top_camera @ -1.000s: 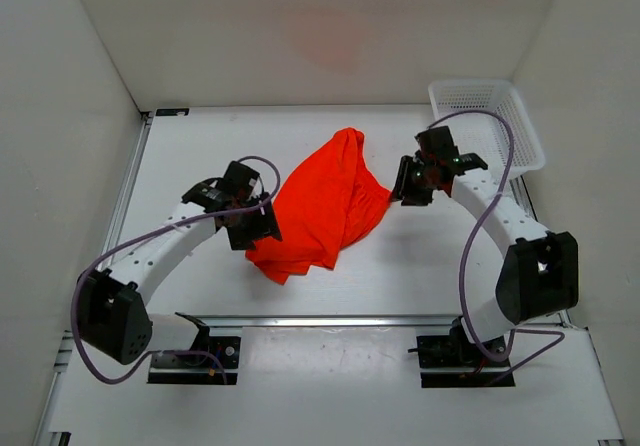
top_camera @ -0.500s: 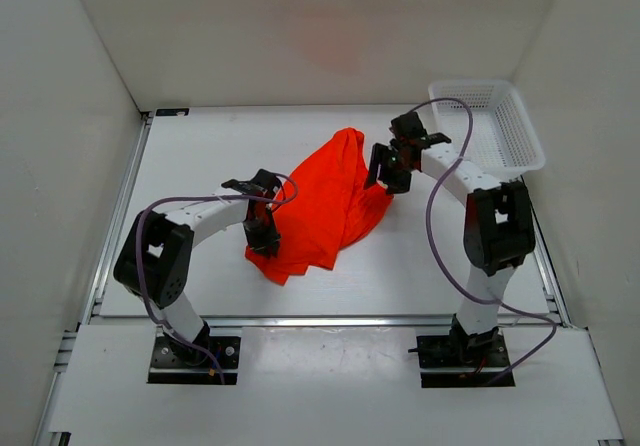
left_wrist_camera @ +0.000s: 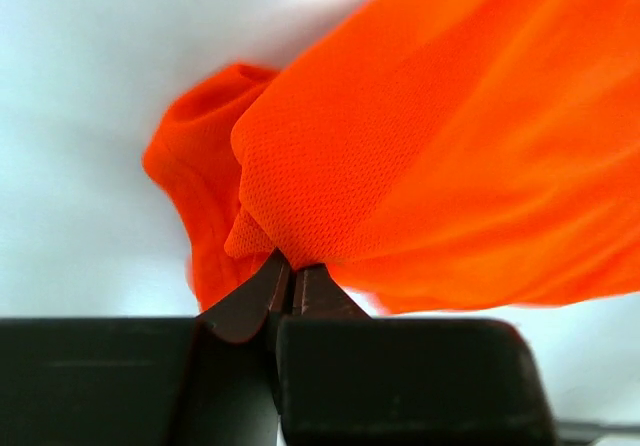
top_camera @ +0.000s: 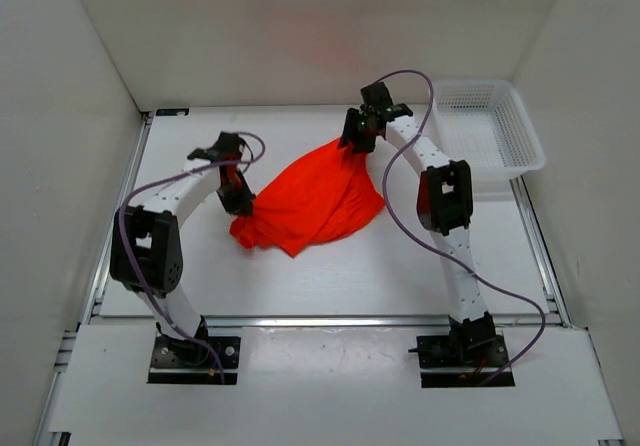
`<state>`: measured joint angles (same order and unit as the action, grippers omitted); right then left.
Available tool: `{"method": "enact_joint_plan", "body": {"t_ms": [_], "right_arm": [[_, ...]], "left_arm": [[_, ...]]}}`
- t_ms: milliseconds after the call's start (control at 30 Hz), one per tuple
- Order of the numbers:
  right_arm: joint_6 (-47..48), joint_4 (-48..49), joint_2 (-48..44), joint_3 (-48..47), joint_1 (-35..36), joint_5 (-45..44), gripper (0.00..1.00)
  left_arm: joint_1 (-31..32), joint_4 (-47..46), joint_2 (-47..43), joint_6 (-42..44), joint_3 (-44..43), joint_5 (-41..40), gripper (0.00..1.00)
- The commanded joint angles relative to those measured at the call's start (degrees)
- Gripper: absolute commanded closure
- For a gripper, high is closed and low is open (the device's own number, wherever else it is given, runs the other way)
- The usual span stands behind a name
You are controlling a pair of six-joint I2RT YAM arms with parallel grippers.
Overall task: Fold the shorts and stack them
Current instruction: Flatten the shorts out
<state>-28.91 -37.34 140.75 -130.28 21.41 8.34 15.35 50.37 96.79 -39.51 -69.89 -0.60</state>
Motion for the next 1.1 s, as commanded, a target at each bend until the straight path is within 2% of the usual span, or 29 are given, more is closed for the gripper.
{"method": "enact_joint_plan", "body": {"t_ms": [0,67,100,133,167,200,233,267,367,433,500,533,567,600,633,667,700,767,833,933,967,1000,1067], "right_arm": [[-1.6,-2.4,1.7,-5.3,-0.1,2.3,0.53],[-1.6,-1.9,2.3,-5.9,-0.1,2.8,0.63],[-1.6,-1.9,2.3,-6.4,-0.1,2.8,0.68],[-1.6,-1.9,2.3,-6.4,-0.1,3.6,0.89],[-1.6,-1.9,2.3,-4.4,-0.1,3.6,1.0],[-1.1,-1.1,1.0,-2.7,-0.1,4.6,1.0],[-1.1,-0.1,-1.7,-0.5,-0.1,4.6,1.0],[-0.5,1.3,-3.4,2.4,-0.1,5.2,1.0],[-0.5,7.6,-11.6,18.2,0.5,5.8,1.0],[-0.5,9.2,-16.5,22.7,1.0,4.9,1.0],[-1.3,9.9,-21.1,28.9,1.8,3.1,1.0],[-1.3,10.4,-22.6,31.0,2.3,2.2,1.0],[-2.1,11.1,-24.1,32.9,2.3,-0.2,0.97],[-2.6,11.2,-26.5,34.4,2.3,-1.4,0.66],[-2.6,11.2,-27.6,36.9,2.8,-2.2,0.46],[-3.3,11.2,-28.7,38.0,2.8,-3.0,0.3],[-3.3,11.2,-30.4,38.9,2.8,-3.8,0.15],[-3.3,11.2,-32.3,41.1,2.8,-6.0,0.14],[-2.7,10.5,-34.7,43.0,2.8,-7.1,0.17],[-2.7,10.5,-37.8,45.2,2.8,-7.8,0.22],[-2.7,9.9,-39.1,46.6,2.2,-7.8,0.23],[-2.2,9.9,-39.8,47.3,1.7,-7.8,0.23],[-2.2,9.4,-41.7,49.2,1.2,-7.8,0.23]], "left_arm": [[-5.0,3.6,3.0,4.6,-12.7,-3.8,0.9],[-6.6,5.5,5.7,5.8,-18.6,-4.3,0.9],[-8.0,7.7,7.1,7.0,-24.5,-4.3,0.9],[-8.7,9.0,10.1,7.5,-27.6,-4.9,0.85],[-9.3,10.5,11.4,8.0,-30.5,-4.9,0.62],[-10.4,11.9,12.4,8.0,-33.1,-4.9,0.34],[-10.4,12.9,12.5,8.7,-36.2,-5.5,0.02],[-11.0,13.5,12.5,8.7,-36.7,-5.5,0.0],[-11.0,13.0,6.3,9.2,-32.5,-4.7,0.0],[-10.4,10.6,2.2,8.6,-24.6,-3.2,0.0],[-9.2,8.5,-4.1,6.9,-17.9,0.4,0.08],[-8.2,6.5,-5.9,5.1,-11.5,2.2,0.18],[-7.6,5.3,-7.4,3.9,-8.3,5.9,0.23],[-6.9,4.0,-9.8,3.0,-5.4,7.7,0.26],[-6.1,2.6,-10.4,2.2,-2.7,9.1,0.26],[-4.7,0.8,-10.4,0.8,0.9,9.8,0.26],[-4.7,0.8,-10.4,0.7,1.9,9.8,0.14],[-4.1,0.3,-8.8,0.7,2.5,9.1,0.04],[-4.1,-0.6,-7.0,0.7,2.5,7.2,0.01],[-4.1,-1.3,-3.2,0.7,-0.9,4.3,0.08],[-4.1,-1.8,-1.9,0.7,-1.7,4.3,0.16],[-4.1,-1.9,-0.7,0.7,-3.3,4.3,0.2],[-4.1,-1.9,2.7,1.3,-3.9,4.3,0.23]]}}
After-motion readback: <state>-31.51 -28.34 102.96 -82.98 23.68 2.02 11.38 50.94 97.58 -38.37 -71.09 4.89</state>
